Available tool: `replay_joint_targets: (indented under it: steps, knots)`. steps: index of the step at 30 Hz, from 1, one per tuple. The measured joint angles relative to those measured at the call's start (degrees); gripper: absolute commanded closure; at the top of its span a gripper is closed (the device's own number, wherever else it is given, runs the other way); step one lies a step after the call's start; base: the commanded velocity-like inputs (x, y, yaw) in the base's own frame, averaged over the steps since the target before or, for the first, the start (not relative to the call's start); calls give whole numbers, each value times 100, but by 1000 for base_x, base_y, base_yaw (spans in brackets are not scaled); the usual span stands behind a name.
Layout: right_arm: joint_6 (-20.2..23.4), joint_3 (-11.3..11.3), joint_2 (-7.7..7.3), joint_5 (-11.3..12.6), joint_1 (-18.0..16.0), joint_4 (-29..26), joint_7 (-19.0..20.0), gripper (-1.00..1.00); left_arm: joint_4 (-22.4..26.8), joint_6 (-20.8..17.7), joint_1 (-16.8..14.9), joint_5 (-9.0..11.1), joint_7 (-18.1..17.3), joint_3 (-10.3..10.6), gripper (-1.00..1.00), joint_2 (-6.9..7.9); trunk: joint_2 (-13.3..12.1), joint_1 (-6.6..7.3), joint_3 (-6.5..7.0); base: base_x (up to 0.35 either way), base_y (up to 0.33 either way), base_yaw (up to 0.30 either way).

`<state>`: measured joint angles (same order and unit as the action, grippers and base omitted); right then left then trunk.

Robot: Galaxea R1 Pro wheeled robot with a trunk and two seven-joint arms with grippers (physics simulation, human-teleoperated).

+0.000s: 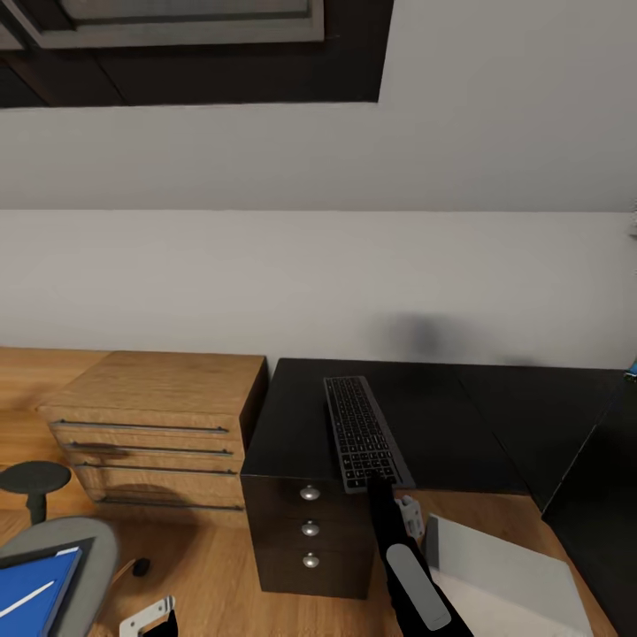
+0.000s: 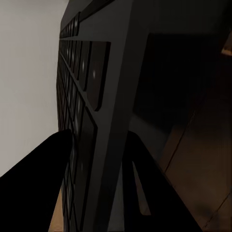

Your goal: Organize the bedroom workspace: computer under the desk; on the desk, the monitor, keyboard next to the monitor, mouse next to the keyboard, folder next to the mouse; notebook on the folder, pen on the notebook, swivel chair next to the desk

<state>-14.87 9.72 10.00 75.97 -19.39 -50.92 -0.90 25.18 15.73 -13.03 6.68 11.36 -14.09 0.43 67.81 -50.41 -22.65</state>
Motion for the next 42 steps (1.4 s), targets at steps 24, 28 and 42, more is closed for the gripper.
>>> replay_joint_targets:
  steps: [24,28,42]
  knots:
    - [9,-15,0,0,0,-2,-2,-100,24,4,0,6,42,5,-100,-58,321,-174,-144,-5,0,0]
    - [9,-14,0,-5,0,-1,-8,-100,21,4,-2,-2,37,10,-100,-59,321,-174,-144,0,0,0]
    - [9,-14,0,-9,0,-2,-2,-100,-1,-4,-2,-6,5,17,-100,-51,321,-177,-144,-99,0,0]
